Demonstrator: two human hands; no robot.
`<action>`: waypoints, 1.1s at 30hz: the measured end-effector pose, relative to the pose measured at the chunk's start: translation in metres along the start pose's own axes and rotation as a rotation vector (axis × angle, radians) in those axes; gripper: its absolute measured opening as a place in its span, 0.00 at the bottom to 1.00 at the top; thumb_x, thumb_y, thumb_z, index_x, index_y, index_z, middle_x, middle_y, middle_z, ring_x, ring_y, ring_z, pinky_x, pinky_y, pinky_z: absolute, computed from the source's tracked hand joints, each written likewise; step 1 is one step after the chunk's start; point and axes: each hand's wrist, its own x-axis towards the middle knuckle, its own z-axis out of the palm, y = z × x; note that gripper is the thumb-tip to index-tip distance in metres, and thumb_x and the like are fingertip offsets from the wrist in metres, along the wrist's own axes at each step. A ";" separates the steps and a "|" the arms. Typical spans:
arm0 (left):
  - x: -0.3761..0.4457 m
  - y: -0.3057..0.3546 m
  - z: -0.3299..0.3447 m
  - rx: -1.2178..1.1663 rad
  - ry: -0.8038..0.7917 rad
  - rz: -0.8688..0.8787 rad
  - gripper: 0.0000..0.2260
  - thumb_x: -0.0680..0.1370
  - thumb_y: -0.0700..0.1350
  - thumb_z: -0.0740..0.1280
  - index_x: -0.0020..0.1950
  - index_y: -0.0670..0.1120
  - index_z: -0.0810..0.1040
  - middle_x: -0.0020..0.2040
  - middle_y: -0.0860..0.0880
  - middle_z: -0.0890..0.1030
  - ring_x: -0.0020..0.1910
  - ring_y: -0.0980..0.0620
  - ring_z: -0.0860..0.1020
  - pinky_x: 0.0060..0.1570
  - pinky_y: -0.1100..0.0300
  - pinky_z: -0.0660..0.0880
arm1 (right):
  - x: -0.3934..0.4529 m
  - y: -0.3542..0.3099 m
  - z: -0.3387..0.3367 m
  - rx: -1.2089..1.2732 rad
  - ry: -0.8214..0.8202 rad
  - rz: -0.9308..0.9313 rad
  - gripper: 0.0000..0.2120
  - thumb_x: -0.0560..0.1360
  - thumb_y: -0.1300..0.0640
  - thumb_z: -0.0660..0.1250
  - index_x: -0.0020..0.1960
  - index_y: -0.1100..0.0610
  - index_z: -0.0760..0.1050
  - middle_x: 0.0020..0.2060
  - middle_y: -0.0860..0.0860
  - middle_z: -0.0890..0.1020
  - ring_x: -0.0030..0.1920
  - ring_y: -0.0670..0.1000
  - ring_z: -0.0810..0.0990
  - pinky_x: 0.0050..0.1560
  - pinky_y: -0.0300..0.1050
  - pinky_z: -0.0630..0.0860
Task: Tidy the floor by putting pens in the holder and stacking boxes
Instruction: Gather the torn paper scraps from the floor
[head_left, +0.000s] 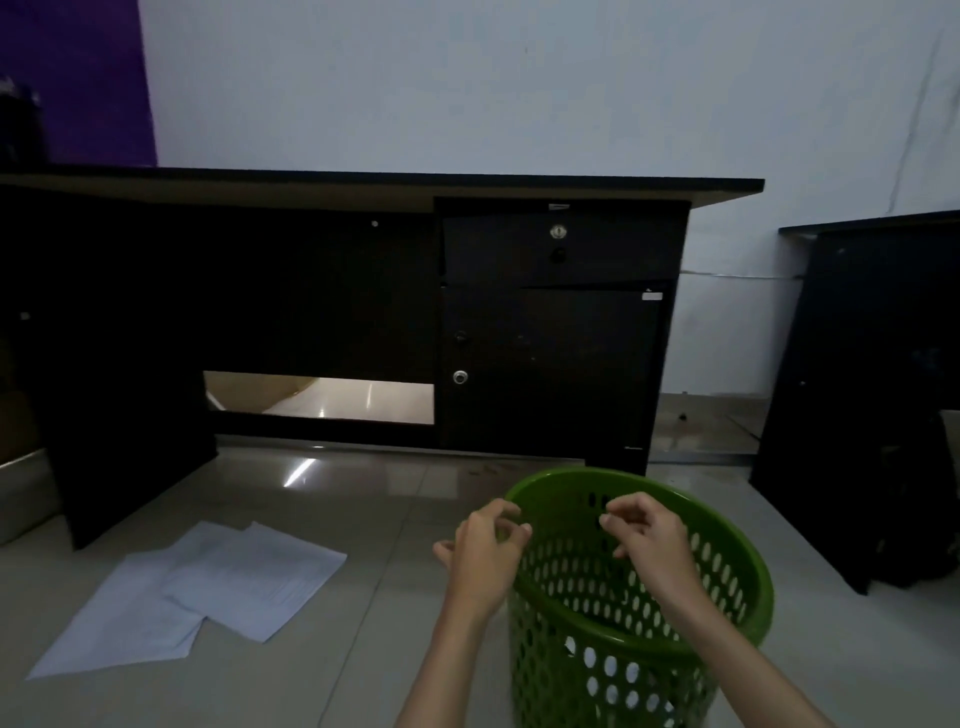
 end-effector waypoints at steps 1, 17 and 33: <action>0.001 -0.003 -0.008 -0.002 0.023 -0.032 0.09 0.77 0.49 0.65 0.56 0.51 0.77 0.46 0.56 0.78 0.51 0.57 0.71 0.46 0.59 0.50 | -0.001 -0.006 0.008 0.022 -0.011 -0.015 0.02 0.75 0.62 0.65 0.46 0.56 0.75 0.43 0.51 0.79 0.43 0.51 0.78 0.37 0.37 0.71; -0.044 -0.116 -0.236 -0.207 0.593 -0.306 0.04 0.76 0.40 0.65 0.48 0.43 0.78 0.41 0.48 0.80 0.43 0.54 0.76 0.40 0.66 0.71 | -0.066 -0.088 0.221 0.352 -0.446 -0.181 0.10 0.72 0.68 0.66 0.39 0.55 0.77 0.34 0.49 0.81 0.37 0.45 0.78 0.42 0.43 0.74; -0.311 -0.168 -0.447 -0.231 1.397 -0.598 0.06 0.77 0.41 0.64 0.40 0.47 0.76 0.43 0.45 0.80 0.41 0.50 0.76 0.39 0.57 0.69 | -0.296 -0.233 0.402 0.449 -1.288 -0.570 0.07 0.72 0.66 0.66 0.41 0.54 0.76 0.40 0.46 0.79 0.38 0.39 0.77 0.38 0.35 0.72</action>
